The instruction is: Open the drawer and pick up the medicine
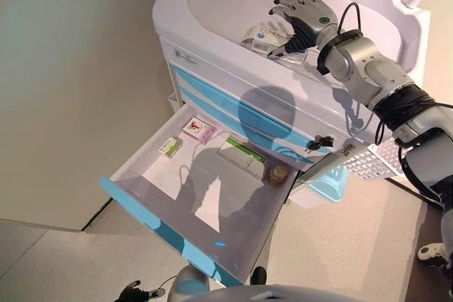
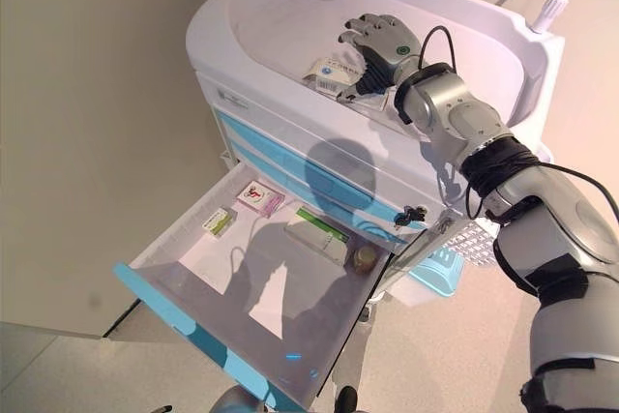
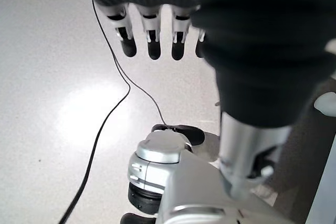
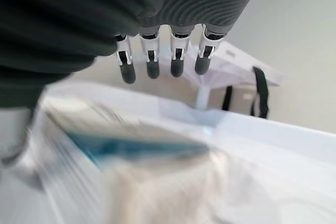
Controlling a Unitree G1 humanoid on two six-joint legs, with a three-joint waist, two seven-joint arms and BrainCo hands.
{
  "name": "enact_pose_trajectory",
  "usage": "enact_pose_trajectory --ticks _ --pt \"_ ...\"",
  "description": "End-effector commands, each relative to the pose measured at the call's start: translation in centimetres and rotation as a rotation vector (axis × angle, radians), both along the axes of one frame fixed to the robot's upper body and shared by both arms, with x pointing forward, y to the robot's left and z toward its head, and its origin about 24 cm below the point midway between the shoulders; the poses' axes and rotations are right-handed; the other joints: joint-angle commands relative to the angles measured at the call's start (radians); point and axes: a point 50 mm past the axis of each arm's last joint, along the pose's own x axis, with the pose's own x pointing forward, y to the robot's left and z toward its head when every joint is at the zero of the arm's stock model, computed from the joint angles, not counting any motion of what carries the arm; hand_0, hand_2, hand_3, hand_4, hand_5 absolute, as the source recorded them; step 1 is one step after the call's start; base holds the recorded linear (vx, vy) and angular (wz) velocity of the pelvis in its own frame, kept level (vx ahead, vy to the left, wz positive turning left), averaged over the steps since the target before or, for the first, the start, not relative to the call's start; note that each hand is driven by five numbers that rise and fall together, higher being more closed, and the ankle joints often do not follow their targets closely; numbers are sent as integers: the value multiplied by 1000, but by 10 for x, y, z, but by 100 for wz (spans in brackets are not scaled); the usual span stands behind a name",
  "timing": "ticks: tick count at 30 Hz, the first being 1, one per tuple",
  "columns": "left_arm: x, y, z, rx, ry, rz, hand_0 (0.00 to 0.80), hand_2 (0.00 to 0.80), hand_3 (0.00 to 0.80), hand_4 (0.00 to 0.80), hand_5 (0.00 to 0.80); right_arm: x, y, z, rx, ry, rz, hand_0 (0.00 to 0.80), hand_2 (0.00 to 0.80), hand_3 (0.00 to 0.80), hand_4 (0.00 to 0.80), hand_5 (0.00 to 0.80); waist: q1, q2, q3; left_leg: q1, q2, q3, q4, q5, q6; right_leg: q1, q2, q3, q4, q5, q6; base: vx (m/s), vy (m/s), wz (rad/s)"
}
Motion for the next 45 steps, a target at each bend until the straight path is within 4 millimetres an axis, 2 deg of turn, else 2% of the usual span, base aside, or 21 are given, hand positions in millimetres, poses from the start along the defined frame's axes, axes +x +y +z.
enact_pose_trajectory --ticks 1,5,9,15,18,22,23,24,25,28,29,30,31,32,33,35,36,38,39,41,45 --pt "3 3 0 23 13 -1 0 0 0 0 0 -10 6 7 149 -44 110 0 0 0 0 0 0 -14 -19 59 -61 21 42 -117 53 -41 -23 20 103 -28 43 0 0 0" --pt "0 2 0 20 22 -6 0 0 0 0 0 -24 -3 13 317 -75 183 0 0 0 0 0 -4 -7 -29 69 -60 23 39 -118 53 -30 -23 20 100 -30 43 0 0 0" --pt "-7 2 -1 21 44 -7 0 0 0 0 0 -42 -16 17 619 -95 308 0 0 0 0 0 -10 7 -44 89 -59 27 35 -121 56 -10 -23 22 91 -32 42 0 0 0" --pt "-17 -2 -4 15 74 -5 0 0 0 0 0 -63 -43 4 891 -79 393 0 0 0 0 0 -28 30 -63 113 -55 47 29 -121 57 11 -22 31 79 -31 40 -7 -2 -2" --pt "-18 -5 -5 8 78 5 0 0 0 0 0 -74 -64 -14 1053 -91 379 0 0 0 0 0 -44 42 -70 120 -55 54 30 -124 57 16 -21 36 76 -30 40 -21 0 -8" --pt "-20 -13 -8 -4 84 17 0 0 0 0 0 -92 -98 -52 1310 -114 303 0 0 0 0 0 -69 57 -78 128 -55 69 33 -127 60 21 -20 47 71 -26 39 -26 2 -12" --pt "-21 -16 -9 -7 88 20 0 0 0 0 0 -102 -118 -72 1409 -138 224 0 0 0 0 0 -82 64 -82 132 -54 79 32 -127 61 20 -18 57 66 -21 40 -17 0 -13" --pt "-21 -16 -8 -5 90 18 0 0 0 0 0 -103 -119 -73 1411 -138 221 0 0 0 0 0 -79 63 -83 133 -54 80 32 -127 61 20 -18 58 65 -21 40 -49 4 -22" --pt "-21 -20 -9 -15 87 25 0 0 0 0 0 -113 -137 -99 1500 -150 118 0 0 0 0 0 -96 72 -83 134 -54 90 30 -126 60 17 -16 66 61 -15 41 -34 5 -26" --pt "-22 -21 -10 -16 84 33 0 0 0 0 0 -125 -151 -121 1535 -152 8 0 0 0 0 0 -104 77 -84 135 -54 101 26 -125 60 12 -14 75 55 -9 42 -42 10 -23" --pt "-21 -23 -10 -19 80 37 0 0 0 0 0 -136 -162 -148 1579 -135 -109 0 0 0 0 0 -114 81 -82 136 -54 111 22 -122 61 8 -12 86 50 0 44 -34 6 -26" --pt "-21 -23 -10 -18 81 36 0 0 0 0 0 -137 -162 -148 1579 -135 -111 0 0 0 0 0 -112 81 -83 137 -54 112 22 -122 61 8 -12 88 50 0 44 -34 1 -36" --pt "-22 -24 -10 -21 84 33 0 0 0 0 0 -144 -168 -166 1600 -114 -190 0 0 0 0 0 -117 82 -82 139 -54 119 20 -122 60 7 -12 93 47 4 44 -30 -4 -26" --pt "-22 -25 -11 -25 89 29 0 0 0 0 0 -155 -178 -197 1625 -62 -334 0 0 0 0 0 -129 86 -80 141 -53 128 19 -122 60 6 -11 99 43 8 45 -31 -4 -25" --pt "-22 -25 -11 -25 90 28 0 0 0 0 0 -155 -178 -197 1625 -62 -335 0 0 0 0 0 -129 86 -80 141 -53 128 18 -122 60 6 -11 100 43 8 45 -24 -6 -18" --pt "-22 -25 -11 -25 94 21 0 0 0 0 0 -163 -183 -223 1634 -14 -459 0 0 0 0 0 -137 90 -79 145 -51 136 16 -122 59 5 -9 108 37 11 45 -14 -7 -15" --pt "-21 -26 -11 -28 90 19 0 0 0 0 0 -176 -186 -255 1657 67 -596 0 0 0 0 0 -144 93 -77 148 -49 143 16 -123 59 4 -7 116 36 13 45 -11 -8 -17" --pt "-21 -25 -11 -29 89 18 0 0 0 0 0 -185 -185 -278 1644 158 -689 0 0 0 0 0 -151 95 -76 152 -48 148 16 -123 58 5 -6 120 38 12 45 -3 -13 -18" --pt "-21 -25 -11 -29 89 18 0 0 0 0 0 -185 -185 -278 1644 159 -688 0 0 0 0 0 -151 95 -76 152 -48 148 16 -123 58 5 -6 120 39 12 45 -5 -16 -14" --pt "-19 -24 -10 -32 82 12 0 0 0 0 0 -205 -183 -316 1630 321 -834 0 0 0 0 0 -160 98 -72 155 -48 149 20 -126 57 6 -6 123 49 7 43 -2 -17 -10" --pt "-21 -24 -10 -53 92 -3 0 0 0 0 0 -224 -178 -346 1542 520 -945 0 0 0 0 0 -168 103 -66 156 -48 146 30 -132 57 4 -7 122 69 -4 40 1 -5 -2"
